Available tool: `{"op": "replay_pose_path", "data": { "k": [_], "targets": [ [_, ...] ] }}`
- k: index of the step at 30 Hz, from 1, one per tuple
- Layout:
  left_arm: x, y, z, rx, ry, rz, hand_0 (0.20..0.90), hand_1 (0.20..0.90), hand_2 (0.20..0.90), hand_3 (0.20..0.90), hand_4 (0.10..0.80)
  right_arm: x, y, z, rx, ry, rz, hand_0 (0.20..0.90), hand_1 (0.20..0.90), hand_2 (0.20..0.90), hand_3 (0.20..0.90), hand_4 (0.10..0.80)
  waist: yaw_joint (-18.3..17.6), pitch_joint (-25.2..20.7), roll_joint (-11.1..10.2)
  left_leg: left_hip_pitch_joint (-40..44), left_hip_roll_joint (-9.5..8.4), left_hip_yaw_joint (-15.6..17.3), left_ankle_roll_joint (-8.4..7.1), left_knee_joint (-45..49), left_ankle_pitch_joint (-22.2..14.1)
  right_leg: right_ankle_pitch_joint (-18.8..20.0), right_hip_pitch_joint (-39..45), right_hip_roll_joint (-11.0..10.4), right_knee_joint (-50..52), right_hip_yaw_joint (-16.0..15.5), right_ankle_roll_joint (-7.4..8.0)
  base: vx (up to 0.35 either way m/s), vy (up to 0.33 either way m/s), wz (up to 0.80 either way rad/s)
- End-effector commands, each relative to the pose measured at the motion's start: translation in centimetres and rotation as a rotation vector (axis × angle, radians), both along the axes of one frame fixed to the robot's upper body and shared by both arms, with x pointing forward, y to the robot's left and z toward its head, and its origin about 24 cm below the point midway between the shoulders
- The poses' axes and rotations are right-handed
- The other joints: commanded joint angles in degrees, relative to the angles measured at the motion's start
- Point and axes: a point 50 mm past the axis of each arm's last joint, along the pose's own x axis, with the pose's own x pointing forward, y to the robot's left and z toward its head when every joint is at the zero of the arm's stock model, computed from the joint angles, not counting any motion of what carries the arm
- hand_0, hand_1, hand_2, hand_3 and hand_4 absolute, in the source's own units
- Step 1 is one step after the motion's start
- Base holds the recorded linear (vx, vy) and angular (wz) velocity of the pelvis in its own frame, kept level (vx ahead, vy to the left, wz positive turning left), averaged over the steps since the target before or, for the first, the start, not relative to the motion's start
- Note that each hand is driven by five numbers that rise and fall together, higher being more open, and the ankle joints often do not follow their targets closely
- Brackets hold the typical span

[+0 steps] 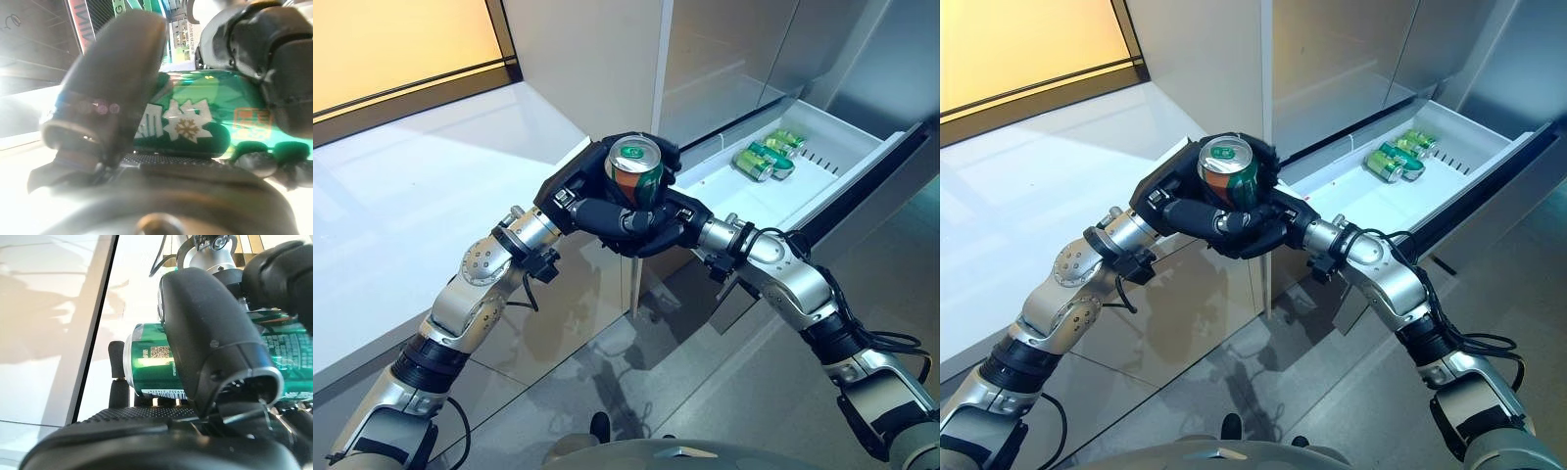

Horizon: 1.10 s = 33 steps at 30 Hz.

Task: Put drinks into fridge and close the fridge

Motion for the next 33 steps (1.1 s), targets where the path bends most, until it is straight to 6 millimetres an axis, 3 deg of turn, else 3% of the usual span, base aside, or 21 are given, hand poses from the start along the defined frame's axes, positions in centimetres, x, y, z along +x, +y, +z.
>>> {"op": "replay_pose_path", "data": {
  "k": [1,11,15,26,33],
  "targets": [
    [-1.0,-1.4,7.1,-0.159,-0.35,-0.1,0.9,0.9,0.9,0.9,0.8,0.7,0.3,9.2,0.281,-0.351,-0.037,0.3,0.3,0.3,0.2,0.1,0.17,-6.3,0.34,3.11,-0.52,-2.05,-0.91,0.08,-8.29,0.71,-1.72,-0.08,0.26,1.09,3.46,0.0,0.0,0.0],
    [-1.0,0.8,7.4,-0.238,-0.35,0.005,0.9,0.9,0.9,0.9,0.8,-0.2,-1.5,12.0,0.336,-0.516,-0.122,0.3,0.3,0.3,0.2,0.1,0.31,-6.46,0.22,2.58,-0.62,-2.27,-0.83,0.08,-7.73,1.23,-2.27,-0.02,0.26,1.3,3.36,-0.008,0.001,0.0],
    [-1.0,1.7,6.8,-0.342,-0.267,-0.029,0.9,0.9,0.9,0.9,0.8,-1.0,-2.3,12.9,0.347,-0.563,-0.125,0.3,0.3,0.3,0.2,0.1,0.23,-6.58,0.01,2.53,-0.57,-2.21,-0.89,0.08,-7.81,1.16,-2.36,0.05,0.26,1.4,3.37,0.0,0.0,0.0],
    [-1.8,2.5,0.7,-0.762,0.162,-0.226,0.9,0.9,0.9,0.9,0.8,-4.1,-4.6,14.3,0.39,-0.636,-0.11,0.3,0.3,0.3,0.2,0.1,-0.79,-6.63,-0.65,2.69,-0.47,-1.89,-0.76,0.08,-8.19,1.25,-2.65,0.29,0.33,2.33,3.09,-0.005,-0.001,-0.03],
    [-3.6,0.5,-3.1,-0.977,0.359,-0.516,0.9,0.9,0.9,0.9,0.8,-5.7,-6.3,14.5,0.417,-0.657,-0.149,0.3,0.3,0.3,0.2,0.1,-1.87,-6.36,-0.78,2.6,-0.34,-0.99,-0.73,0.08,-8.45,1.53,-3.24,0.36,0.46,3.27,2.93,-0.008,0.0,-0.03]
  ]
}}
